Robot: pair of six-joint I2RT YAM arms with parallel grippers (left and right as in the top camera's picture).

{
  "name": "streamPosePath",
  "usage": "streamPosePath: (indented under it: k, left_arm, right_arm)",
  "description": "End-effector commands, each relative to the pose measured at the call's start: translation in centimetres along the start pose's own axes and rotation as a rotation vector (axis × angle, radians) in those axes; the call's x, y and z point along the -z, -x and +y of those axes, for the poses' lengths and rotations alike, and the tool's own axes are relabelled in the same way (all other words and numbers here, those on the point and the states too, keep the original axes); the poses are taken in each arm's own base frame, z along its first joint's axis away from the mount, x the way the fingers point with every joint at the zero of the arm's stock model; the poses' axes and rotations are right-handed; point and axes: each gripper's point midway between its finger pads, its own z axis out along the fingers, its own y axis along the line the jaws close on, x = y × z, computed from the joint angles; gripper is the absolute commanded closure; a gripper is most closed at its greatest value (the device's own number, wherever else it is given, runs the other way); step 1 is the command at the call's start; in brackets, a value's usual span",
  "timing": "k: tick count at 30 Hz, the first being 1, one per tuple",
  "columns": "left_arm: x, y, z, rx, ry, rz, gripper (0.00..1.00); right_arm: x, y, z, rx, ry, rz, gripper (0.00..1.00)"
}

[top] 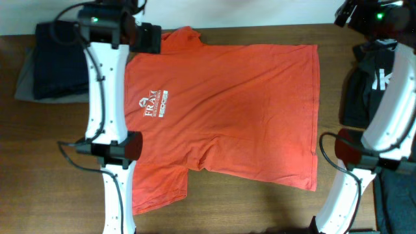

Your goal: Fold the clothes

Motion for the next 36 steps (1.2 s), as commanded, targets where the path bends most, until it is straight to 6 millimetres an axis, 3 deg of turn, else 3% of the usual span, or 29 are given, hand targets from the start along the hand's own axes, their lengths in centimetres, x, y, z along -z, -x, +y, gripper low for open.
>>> streamPosePath:
  k: [1, 4, 7, 10, 14, 18, 24, 30, 36]
  left_arm:
    - [6.7, 1.2, 2.7, 0.055, 0.045, -0.135, 0.01]
    - [10.5, 0.8, 4.2, 0.071, 0.064, -0.178, 0.01]
    - [14.0, -0.7, 6.5, 0.092, 0.129, -0.186, 0.01]
    - [16.6, -3.3, 8.3, 0.181, 0.161, -0.165, 0.01]
    - [17.6, -6.7, 9.1, 0.248, 0.171, -0.098, 0.01]
    - [16.0, -10.8, 8.3, 0.290, 0.160, 0.036, 0.01]
    - [10.5, -20.0, 6.2, 0.371, 0.149, 0.385, 0.01]
    - [6.7, -28.2, 5.3, 0.425, 0.205, 0.596, 0.01]
    - [3.8, -32.6, 3.8, 0.430, 0.163, 0.663, 0.01]
  right_arm:
    - [7.8, 0.0, 3.3, 0.053, 0.135, -0.107, 0.01]
    - [12.1, -1.1, 4.0, 0.087, 0.160, -0.142, 0.01]
    - [14.7, -3.0, 2.5, 0.082, 0.069, -0.140, 0.01]
    - [15.6, -5.6, 0.1, 0.063, -0.044, -0.087, 0.01]
    - [15.0, -10.2, -1.4, 0.044, -0.082, 0.046, 0.01]
    - [13.1, -14.7, -3.0, -0.010, -0.126, 0.195, 0.01]
    - [8.6, -21.3, -5.7, -0.068, -0.201, 0.440, 0.01]
    - [4.6, -24.7, -7.4, -0.097, -0.235, 0.541, 0.01]
    - [3.4, -25.4, -7.8, -0.108, -0.241, 0.549, 0.01]
